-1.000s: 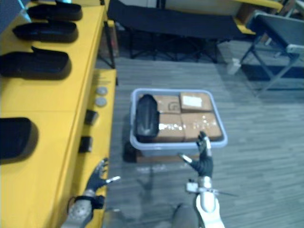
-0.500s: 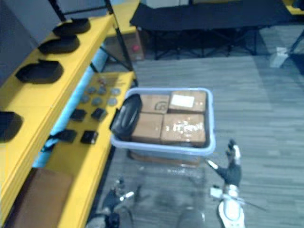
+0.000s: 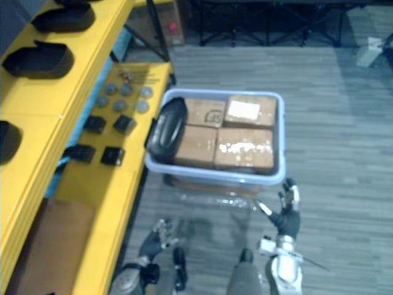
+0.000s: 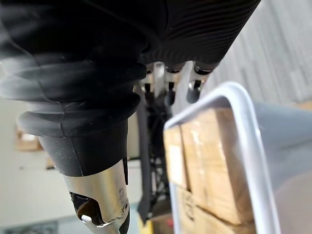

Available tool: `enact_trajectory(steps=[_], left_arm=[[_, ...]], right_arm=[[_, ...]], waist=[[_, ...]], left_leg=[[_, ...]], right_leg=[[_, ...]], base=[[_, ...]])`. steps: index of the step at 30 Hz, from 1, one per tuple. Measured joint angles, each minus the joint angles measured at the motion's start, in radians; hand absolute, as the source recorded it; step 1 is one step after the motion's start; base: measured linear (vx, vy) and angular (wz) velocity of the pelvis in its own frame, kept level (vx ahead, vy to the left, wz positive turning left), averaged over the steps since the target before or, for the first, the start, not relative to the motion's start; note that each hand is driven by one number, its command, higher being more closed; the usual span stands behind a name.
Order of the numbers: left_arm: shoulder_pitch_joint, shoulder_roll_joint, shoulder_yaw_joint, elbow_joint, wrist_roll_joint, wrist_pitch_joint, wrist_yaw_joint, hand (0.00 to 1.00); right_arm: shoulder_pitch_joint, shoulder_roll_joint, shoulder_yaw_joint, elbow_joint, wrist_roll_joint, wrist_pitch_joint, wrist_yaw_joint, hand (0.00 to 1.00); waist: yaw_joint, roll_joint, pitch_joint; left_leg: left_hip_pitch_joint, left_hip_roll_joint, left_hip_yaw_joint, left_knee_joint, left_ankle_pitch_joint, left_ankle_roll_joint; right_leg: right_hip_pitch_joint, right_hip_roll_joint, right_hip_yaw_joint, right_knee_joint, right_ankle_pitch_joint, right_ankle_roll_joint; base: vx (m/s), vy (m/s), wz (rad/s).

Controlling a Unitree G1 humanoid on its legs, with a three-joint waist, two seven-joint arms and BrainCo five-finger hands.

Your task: Walk over and take plastic housings, then place them on the shelf

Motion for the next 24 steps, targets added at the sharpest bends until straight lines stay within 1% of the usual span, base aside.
enact_trajectory(steps=[1,2,3,4,5,6,7,8,9,10,11,12,13,14,15,16,17,19,20,21,22,23,24], left_arm=[[-0.001,0.001,0.018,0.008,0.006,-0.002,0.003,0.00],[0.000,0.004,0.029,0.015,0.014,-0.003,0.008,0.00],[0.000,0.006,0.033,0.017,0.018,-0.003,0.008,0.00],[0.005,0.009,0.045,0.017,0.041,-0.004,0.008,0.00],[0.009,0.011,0.051,0.017,0.054,-0.005,0.008,0.00],[0.017,0.018,0.056,0.018,0.074,-0.005,0.008,0.00],[0.021,0.020,0.056,0.017,0.087,-0.007,0.008,0.00],[0.030,0.021,0.062,0.017,0.094,-0.011,0.010,0.00],[0.036,0.021,0.067,0.016,0.094,-0.011,0.013,0.00],[0.039,0.021,0.068,0.012,0.092,-0.009,0.026,0.00],[0.034,0.017,0.070,-0.001,0.088,-0.005,0.040,0.00],[0.025,0.018,0.069,-0.004,0.085,-0.003,0.044,0.00],[0.005,0.020,0.085,-0.003,0.081,-0.002,0.053,0.00],[-0.008,0.021,0.104,-0.002,0.075,-0.004,0.067,0.00],[-0.014,0.022,0.110,0.003,0.074,-0.004,0.073,0.00],[-0.015,0.009,0.122,0.005,0.072,-0.005,0.086,0.00],[-0.008,0.008,0.124,0.007,0.072,-0.005,0.088,0.00],[-0.001,0.008,0.124,0.011,0.075,-0.004,0.087,0.00],[0.000,0.009,0.125,0.011,0.075,-0.004,0.085,0.00],[-0.003,0.010,0.128,0.010,0.075,-0.006,0.070,0.00],[-0.004,0.011,0.131,0.010,0.075,-0.007,0.057,0.00],[-0.005,0.013,0.132,0.010,0.077,-0.011,0.037,0.00],[-0.007,0.016,0.130,0.011,0.076,-0.021,0.026,0.00]], right_arm=[[-0.032,0.001,0.003,0.025,0.003,0.009,-0.011,0.00],[-0.063,0.001,0.001,0.041,0.007,0.011,-0.028,0.00],[-0.070,0.001,-0.001,0.041,0.008,0.011,-0.039,0.00],[-0.094,0.001,-0.003,0.041,0.016,0.011,-0.052,0.00],[-0.103,0.002,-0.003,0.041,0.023,0.010,-0.059,0.00],[-0.111,0.004,-0.008,0.040,0.025,0.011,-0.064,0.00],[-0.110,0.004,-0.010,0.039,0.026,0.011,-0.064,0.00],[-0.114,0.008,-0.009,0.039,0.026,0.022,-0.063,0.00],[-0.118,0.013,-0.008,0.039,0.026,0.028,-0.059,0.00],[-0.123,0.026,-0.011,0.039,0.025,0.029,-0.051,0.00],[-0.126,0.030,-0.012,0.041,0.024,0.031,-0.036,0.00],[-0.129,0.030,-0.013,0.041,0.023,0.031,-0.031,0.00],[-0.126,0.031,-0.017,0.043,0.022,0.031,-0.018,0.00],[-0.118,0.032,-0.025,0.042,0.023,0.031,-0.016,0.00],[-0.113,0.031,-0.038,0.043,0.023,0.031,-0.016,0.00],[-0.118,0.030,-0.073,0.048,0.025,0.035,-0.020,0.00],[-0.123,0.030,-0.102,0.048,0.024,0.039,-0.027,0.00],[-0.130,0.027,-0.145,0.048,0.023,0.055,-0.043,0.00],[-0.135,0.026,-0.188,0.049,0.022,0.069,-0.054,0.00],[-0.146,0.025,-0.270,0.055,0.023,0.089,-0.068,0.00],[-0.167,0.016,-0.339,0.071,0.023,0.103,-0.083,0.00],[-0.209,-0.017,-0.412,0.098,0.022,0.129,-0.106,0.00],[-0.261,-0.067,-0.458,0.127,0.022,0.155,-0.122,0.00]], waist=[[0.008,-0.008,0.006],[0.021,-0.014,0.010],[0.028,-0.017,0.012],[0.039,-0.027,0.019],[0.043,-0.034,0.023],[0.050,-0.045,0.029],[0.050,-0.047,0.030],[0.056,-0.057,0.035],[0.057,-0.061,0.035],[0.053,-0.062,0.036],[0.051,-0.049,0.042],[0.050,-0.042,0.046],[0.049,-0.035,0.051],[0.037,-0.046,0.048],[0.015,-0.050,0.046],[0.008,-0.041,0.050],[0.010,-0.041,0.050],[0.011,-0.041,0.050],[0.010,-0.041,0.050],[-0.002,-0.040,0.052],[-0.005,-0.041,0.054],[-0.004,-0.036,0.056],[-0.001,-0.027,0.062]], left_leg=[[-0.013,-0.002,-0.010,0.029,-0.015,0.003],[-0.030,-0.001,-0.018,0.062,-0.033,0.005],[-0.036,-0.001,-0.023,0.077,-0.042,0.008],[-0.038,-0.002,-0.027,0.101,-0.063,0.012],[-0.036,-0.004,-0.029,0.113,-0.073,0.014],[-0.028,-0.014,-0.039,0.139,-0.096,0.023],[-0.027,-0.017,-0.043,0.147,-0.101,0.023],[-0.016,-0.018,-0.043,0.156,-0.108,0.025],[-0.012,-0.017,-0.043,0.157,-0.110,0.027],[-0.012,-0.013,-0.051,0.154,-0.111,0.029],[-0.013,0.005,-0.068,0.150,-0.112,0.029],[-0.014,0.018,-0.079,0.148,-0.111,0.027],[-0.017,0.035,-0.104,0.143,-0.106,0.015],[-0.026,0.023,-0.143,0.143,-0.102,0.005],[-0.036,0.007,-0.180,0.149,-0.101,0.000],[-0.036,0.003,-0.225,0.138,-0.094,-0.011],[-0.034,0.004,-0.248,0.114,-0.078,-0.028],[-0.039,0.004,-0.284,0.078,-0.051,-0.039],[-0.051,0.001,-0.281,0.064,-0.022,-0.033],[-0.068,0.003,-0.217,0.048,0.015,0.003],[-0.067,0.010,-0.135,0.029,0.038,0.035],[-0.067,0.019,-0.053,0.004,0.071,0.043],[-0.065,0.011,-0.054,-0.039,0.107,0.025]], right_leg=[[0.008,0.001,-0.006,-0.002,0.001,0.001],[0.015,0.001,-0.018,0.000,-0.001,0.000],[0.017,0.001,-0.022,0.004,-0.005,-0.002],[0.019,-0.006,-0.023,0.028,-0.022,-0.014],[0.019,-0.012,-0.023,0.047,-0.035,-0.018],[0.018,-0.029,-0.021,0.104,-0.063,-0.041],[0.018,-0.033,-0.017,0.120,-0.067,-0.048],[0.019,-0.036,0.004,0.136,-0.069,-0.051],[0.021,-0.036,0.009,0.137,-0.068,-0.052],[0.015,-0.031,0.020,0.146,-0.059,-0.070],[-0.018,-0.002,0.067,0.168,-0.080,-0.125],[-0.016,0.029,0.094,0.134,-0.090,-0.116],[-0.016,0.085,0.141,0.041,-0.090,-0.105],[-0.008,0.120,0.196,-0.023,-0.038,-0.088],[0.004,0.126,0.209,-0.017,-0.010,-0.048],[0.013,0.139,0.189,0.010,-0.021,-0.050],[0.013,0.143,0.168,0.029,-0.041,-0.057],[0.024,0.144,0.115,0.033,-0.059,-0.068],[0.034,0.139,0.073,0.033,-0.069,-0.073],[0.054,0.119,0.001,0.027,-0.077,-0.079],[0.066,0.109,-0.048,0.027,-0.082,-0.084],[0.073,0.105,-0.087,0.028,-0.082,-0.085],[0.074,0.104,-0.105,0.032,-0.086,-0.092]], base=[[-0.01,0.087,0.24],[-0.01,0.063,0.22],[-0.01,0.057,0.19],[0.00,0.052,0.11],[0.03,0.087,0.18],[0.03,0.073,0.20],[0.04,0.085,0.18],[0.03,0.049,0.03],[0.05,0.043,0.00],[0.00,0.000,0.00],[0.00,0.015,0.14],[-0.05,-0.031,0.26],[-0.05,-0.093,0.60],[-0.04,-0.125,0.96],[0.06,-0.185,1.19],[0.11,-0.184,1.11],[0.13,-0.180,0.84],[0.06,-0.124,0.78],[0.04,-0.155,1.35],[0.03,-0.116,1.55],[0.01,-0.084,1.72],[-0.02,-0.036,1.39],[-0.04,-0.040,1.07]])
